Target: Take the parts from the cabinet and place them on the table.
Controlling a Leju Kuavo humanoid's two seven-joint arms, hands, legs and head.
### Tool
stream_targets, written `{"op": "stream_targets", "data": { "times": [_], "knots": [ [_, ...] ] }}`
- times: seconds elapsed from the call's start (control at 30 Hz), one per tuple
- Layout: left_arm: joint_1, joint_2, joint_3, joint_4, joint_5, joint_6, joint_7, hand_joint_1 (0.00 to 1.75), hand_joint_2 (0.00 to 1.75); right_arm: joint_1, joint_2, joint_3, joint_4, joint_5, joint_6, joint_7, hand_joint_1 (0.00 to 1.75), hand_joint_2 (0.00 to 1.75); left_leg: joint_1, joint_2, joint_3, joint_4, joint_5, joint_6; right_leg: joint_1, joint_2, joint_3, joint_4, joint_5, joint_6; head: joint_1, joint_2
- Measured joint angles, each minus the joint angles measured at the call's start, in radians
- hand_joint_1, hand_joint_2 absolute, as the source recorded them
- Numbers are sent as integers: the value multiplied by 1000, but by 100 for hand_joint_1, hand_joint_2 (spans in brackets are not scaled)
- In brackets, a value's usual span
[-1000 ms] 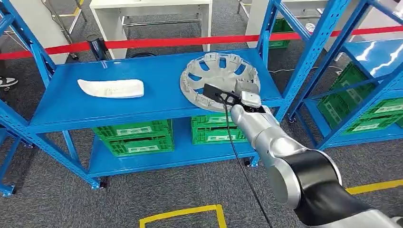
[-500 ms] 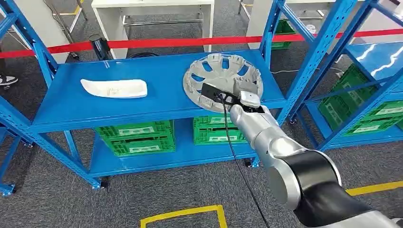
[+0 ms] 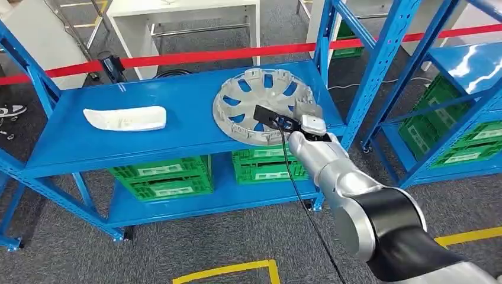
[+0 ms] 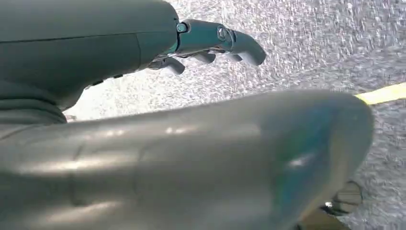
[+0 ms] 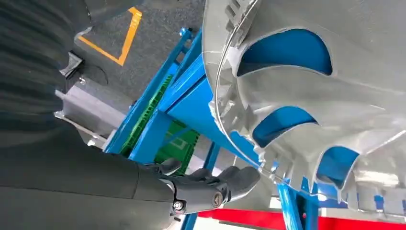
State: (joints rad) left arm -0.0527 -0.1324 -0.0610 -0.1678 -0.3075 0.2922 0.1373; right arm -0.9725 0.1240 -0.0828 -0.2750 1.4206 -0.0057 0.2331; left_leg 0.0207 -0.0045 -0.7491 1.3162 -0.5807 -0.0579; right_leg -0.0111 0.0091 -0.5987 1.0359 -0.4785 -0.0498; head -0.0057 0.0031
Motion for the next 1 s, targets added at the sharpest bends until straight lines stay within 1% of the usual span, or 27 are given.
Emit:
{"op": "stream_targets", "data": {
  "times": [0.03, 0.07, 0.1, 0.13, 0.17, 0.2, 0.23, 0.27, 0.3, 0.33, 0.43, 0.53, 0.77, 0.87, 0.9, 1.0],
  "knots": [
    [2, 0, 0, 0, 0, 0, 0, 0, 0, 2, 0, 0, 0, 0, 0, 0, 0, 175, 0, 0, -17, 15, 11, 2, 2, 1, 4, 0, -3, -1, 0, 0],
    [3, 0, 0, 0, 0, 2, 2, 0, 0, 3, 0, 0, 0, 0, 0, 0, 0, 175, -2, 0, -10, -10, 41, 6, 5, 2, 10, 0, -7, -2, 0, 0],
    [3, 0, 0, 0, 0, 6, 3, 0, 0, 3, 0, 0, 0, 0, 0, 0, 0, 175, -4, 0, 18, -81, 90, 13, 7, 3, 17, 1, -12, -2, 0, 0],
    [2, 0, 0, 0, 0, 13, 3, 0, 0, 2, 0, 0, 0, 0, 0, 0, 0, 175, -8, 0, 59, -172, 143, 22, 9, 4, 27, 1, -18, -1, 0, 0],
    [2, 1, 1, 0, 1, 16, 3, 0, 0, 1, 0, 0, 0, 0, 0, 0, 0, 175, -14, 0, 92, -254, 177, 35, 9, 3, 35, 1, -25, 0, 0, 0],
    [1, 4, 2, 1, 1, 18, 3, 0, 0, -1, -1, 0, 0, 0, 0, 0, 0, 175, -20, 0, 112, -262, 159, 43, 14, 2, 32, 0, -29, 6, 2, 0],
    [0, 2, 2, 0, 2, 18, 3, 0, 0, -2, -1, 0, 0, 0, 0, 0, 0, 175, -21, 0, 120, -289, 153, 42, 11, 5, 29, 2, -29, 9, -1, 0],
    [0, -1, 2, 0, 2, 18, 3, 0, 0, 0, -2, 0, 0, 0, 1, 1, 0, 175, -17, -1, 119, -291, 158, 27, 16, 3, 27, 5, -29, 7, 2, 0],
    [0, -2, 2, 0, 2, 18, 4, 0, 0, 2, -2, 0, 0, 0, 1, 2, 0, 175, -18, -2, 118, -290, 155, 26, 13, 3, 28, 2, -29, 6, 3, 0],
    [3, 0, 3, 1, 2, 18, 6, 0, 0, 2, -2, 0, 0, 0, 1, 3, 0, 175, -20, -2, 118, -290, 153, 29, 13, 3, 30, -1, -29, 6, 3, 0],
    [1, 0, 3, 2, 2, 17, 9, 0, 0, 2, -2, 0, 0, 1, 2, 3, 0, 175, -20, -4, 119, -290, 150, 34, 13, 1, 35, -8, -29, 7, 3, 0],
    [1, -2, 3, 2, 3, 17, 9, 0, 0, 2, -2, 0, 0, 3, 6, 0, 0, 175, -20, -3, 119, -290, 149, 38, 13, 1, 37, -13, -27, 14, 3, 0],
    [1, -2, 3, 2, 3, 17, 10, 0, 0, 2, -2, 0, 0, 3, 13, -7, 0, 175, -21, -3, 119, -290, 151, 42, 12, 0, 37, -14, -25, 19, 3, 0],
    [1, -2, 3, 2, 3, 17, 10, 0, 0, 2, -2, 0, 0, 3, 13, -8, 0, 175, -21, -3, 119, -290, 151, 43, 12, 0, 37, -14, -24, 19, 3, 0],
    [1, -2, 3, 2, 3, 17, 10, 0, 0, 2, -2, 0, 0, 3, 13, -13, 0, 175, -20, -3, 119, -290, 152, 43, 12, 0, 37, -14, -24, 19, 3, 0],
    [1, -2, 3, 2, 2, 11, 9, 0, 0, 3, -2, 0, 0, -4, 40, -61, 0, 175, -19, -3, 120, -290, 152, 42, 13, 0, 38, -14, -24, 19, 3, 0]
  ]
}}
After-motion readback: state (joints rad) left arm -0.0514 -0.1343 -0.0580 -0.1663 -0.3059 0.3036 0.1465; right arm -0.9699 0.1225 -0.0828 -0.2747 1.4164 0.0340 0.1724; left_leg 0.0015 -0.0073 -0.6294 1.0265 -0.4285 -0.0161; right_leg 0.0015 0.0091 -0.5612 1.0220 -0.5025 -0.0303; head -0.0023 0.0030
